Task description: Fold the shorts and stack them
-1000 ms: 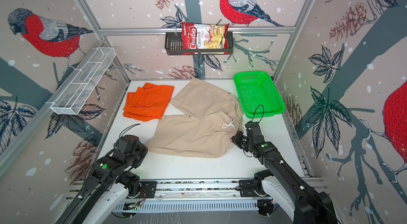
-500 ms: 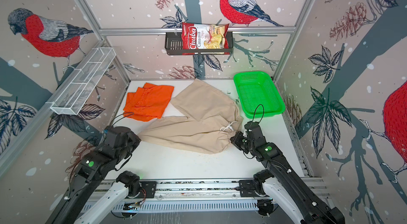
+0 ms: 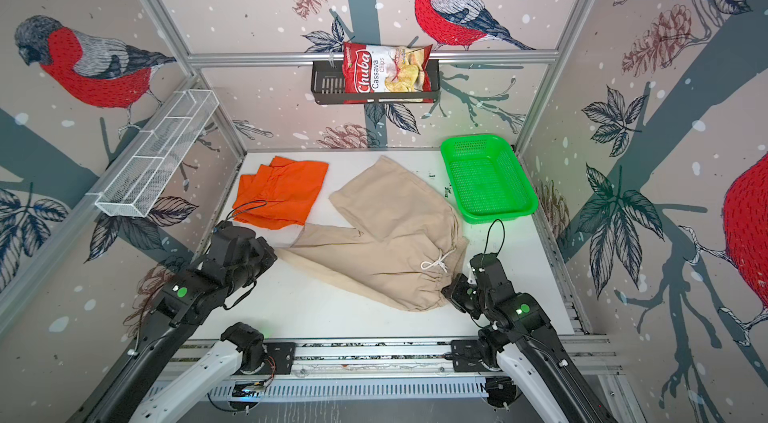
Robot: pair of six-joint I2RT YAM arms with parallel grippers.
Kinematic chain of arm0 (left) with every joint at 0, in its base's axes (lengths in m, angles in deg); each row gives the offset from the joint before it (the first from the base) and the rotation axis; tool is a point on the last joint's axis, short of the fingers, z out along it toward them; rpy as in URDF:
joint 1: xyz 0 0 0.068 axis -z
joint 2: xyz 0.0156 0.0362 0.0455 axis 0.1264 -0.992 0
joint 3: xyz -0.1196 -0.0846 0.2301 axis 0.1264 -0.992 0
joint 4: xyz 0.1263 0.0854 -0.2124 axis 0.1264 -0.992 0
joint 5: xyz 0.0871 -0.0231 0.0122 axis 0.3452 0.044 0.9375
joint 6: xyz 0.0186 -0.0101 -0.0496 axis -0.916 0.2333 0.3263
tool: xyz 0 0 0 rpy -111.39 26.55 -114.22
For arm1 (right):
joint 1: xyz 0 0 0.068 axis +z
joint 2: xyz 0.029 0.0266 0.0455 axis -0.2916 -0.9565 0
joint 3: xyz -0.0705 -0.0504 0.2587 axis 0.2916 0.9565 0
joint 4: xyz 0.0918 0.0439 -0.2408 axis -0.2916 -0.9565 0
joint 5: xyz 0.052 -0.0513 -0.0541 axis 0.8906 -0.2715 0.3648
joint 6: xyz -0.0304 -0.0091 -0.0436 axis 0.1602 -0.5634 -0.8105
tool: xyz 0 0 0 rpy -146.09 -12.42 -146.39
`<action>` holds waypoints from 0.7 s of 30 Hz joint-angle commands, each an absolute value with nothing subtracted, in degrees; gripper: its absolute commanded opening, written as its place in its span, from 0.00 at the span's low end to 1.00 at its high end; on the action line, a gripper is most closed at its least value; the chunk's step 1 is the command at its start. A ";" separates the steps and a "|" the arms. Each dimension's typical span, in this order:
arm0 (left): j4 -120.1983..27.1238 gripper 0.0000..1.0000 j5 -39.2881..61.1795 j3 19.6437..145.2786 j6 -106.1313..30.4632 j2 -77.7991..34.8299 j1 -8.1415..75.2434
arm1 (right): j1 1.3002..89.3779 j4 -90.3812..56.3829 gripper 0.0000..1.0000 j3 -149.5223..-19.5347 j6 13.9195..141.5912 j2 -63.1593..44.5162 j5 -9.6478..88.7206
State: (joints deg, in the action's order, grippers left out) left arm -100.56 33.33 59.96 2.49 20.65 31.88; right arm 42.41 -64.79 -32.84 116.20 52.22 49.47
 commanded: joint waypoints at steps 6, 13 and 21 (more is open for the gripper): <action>-85.03 0.00 39.18 68.14 -10.04 11.28 32.13 | 40.79 -59.04 0.00 -42.13 113.21 44.56 50.57; -72.28 0.00 40.69 73.56 -15.45 2.90 32.11 | 33.15 -58.64 0.00 -49.77 105.49 36.92 56.57; -62.83 0.00 42.44 80.50 -20.79 -7.33 32.13 | 26.42 -59.08 0.00 -50.25 100.64 32.20 61.79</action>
